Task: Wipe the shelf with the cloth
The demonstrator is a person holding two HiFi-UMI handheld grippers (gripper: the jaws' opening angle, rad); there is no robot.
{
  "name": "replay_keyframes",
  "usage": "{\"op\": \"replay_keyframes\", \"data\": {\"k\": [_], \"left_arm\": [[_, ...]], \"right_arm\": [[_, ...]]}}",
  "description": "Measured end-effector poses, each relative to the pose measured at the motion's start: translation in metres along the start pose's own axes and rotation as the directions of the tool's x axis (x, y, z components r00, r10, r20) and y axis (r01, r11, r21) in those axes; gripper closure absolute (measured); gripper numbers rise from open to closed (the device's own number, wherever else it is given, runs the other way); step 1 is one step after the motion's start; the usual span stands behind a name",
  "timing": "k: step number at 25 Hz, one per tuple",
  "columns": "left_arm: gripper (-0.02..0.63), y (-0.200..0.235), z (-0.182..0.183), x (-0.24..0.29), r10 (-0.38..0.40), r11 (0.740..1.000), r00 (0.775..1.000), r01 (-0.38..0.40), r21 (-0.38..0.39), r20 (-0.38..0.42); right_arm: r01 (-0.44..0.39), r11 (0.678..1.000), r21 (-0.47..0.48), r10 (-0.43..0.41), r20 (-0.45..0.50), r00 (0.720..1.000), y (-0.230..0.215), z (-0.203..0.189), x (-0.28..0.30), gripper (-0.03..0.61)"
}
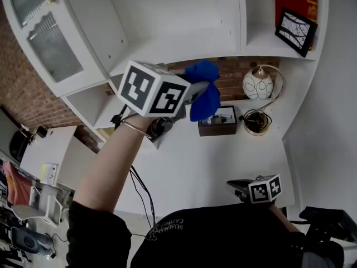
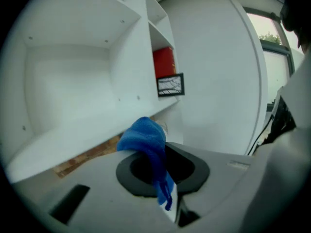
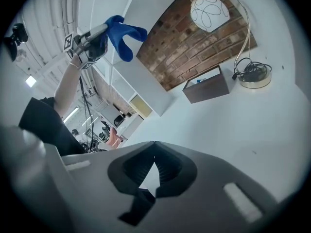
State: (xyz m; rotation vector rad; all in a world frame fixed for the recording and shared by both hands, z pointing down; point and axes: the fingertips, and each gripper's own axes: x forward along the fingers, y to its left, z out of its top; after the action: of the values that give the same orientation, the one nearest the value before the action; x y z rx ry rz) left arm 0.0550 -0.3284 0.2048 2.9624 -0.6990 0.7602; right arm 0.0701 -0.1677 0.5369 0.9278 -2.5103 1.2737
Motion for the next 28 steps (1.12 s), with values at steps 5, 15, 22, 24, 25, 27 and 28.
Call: {"op": "replay_keyframes", "data": {"k": [5,15,22,24,25,27,28], "left_arm": [[0.577,0.08,0.066,-0.108,0.332,0.937,0.908,-0.349,0.02,0.256],[0.577,0.2,-0.016,-0.182,0.706,0.708,0.705,-0.705,-0.042,0.07],[0.577,0.205,-0.038,-0.164,0.678,0.734,0.735,-0.678,-0.029,-0.012],[0.577,0.203,-0.038,-0.161,0.661,0.749,0.75,-0.66,-0.056,-0.008],[0.577,0.202,-0.038,-0.16,0.655,0.754,0.756,-0.653,-0.071,-0.006],[0.578,0.2,-0.038,-0.158,0.647,0.759,0.762,-0.645,-0.086,-0.005],[0.578,0.198,-0.037,-0.157,0.643,0.763,0.766,-0.641,-0.085,-0.005]], "right_arm": [[0.004,1.0,-0.001,-0.004,-0.008,1.0,-0.002,0.003,0.006,0.571],[-0.006,1.0,-0.008,0.006,-0.025,1.0,-0.004,0.006,0.008,0.571],[-0.003,1.0,-0.002,0.003,-0.034,0.999,-0.003,0.001,0.006,0.571],[0.0,1.0,0.006,0.0,-0.034,0.999,-0.006,-0.002,0.004,0.571],[0.003,1.0,0.009,-0.003,-0.031,1.0,-0.007,-0.002,0.002,0.571],[0.013,1.0,0.011,-0.013,-0.022,1.0,-0.011,-0.002,0.0,0.571],[0.017,1.0,0.01,-0.017,-0.018,1.0,-0.012,-0.002,-0.001,0.571]]}}
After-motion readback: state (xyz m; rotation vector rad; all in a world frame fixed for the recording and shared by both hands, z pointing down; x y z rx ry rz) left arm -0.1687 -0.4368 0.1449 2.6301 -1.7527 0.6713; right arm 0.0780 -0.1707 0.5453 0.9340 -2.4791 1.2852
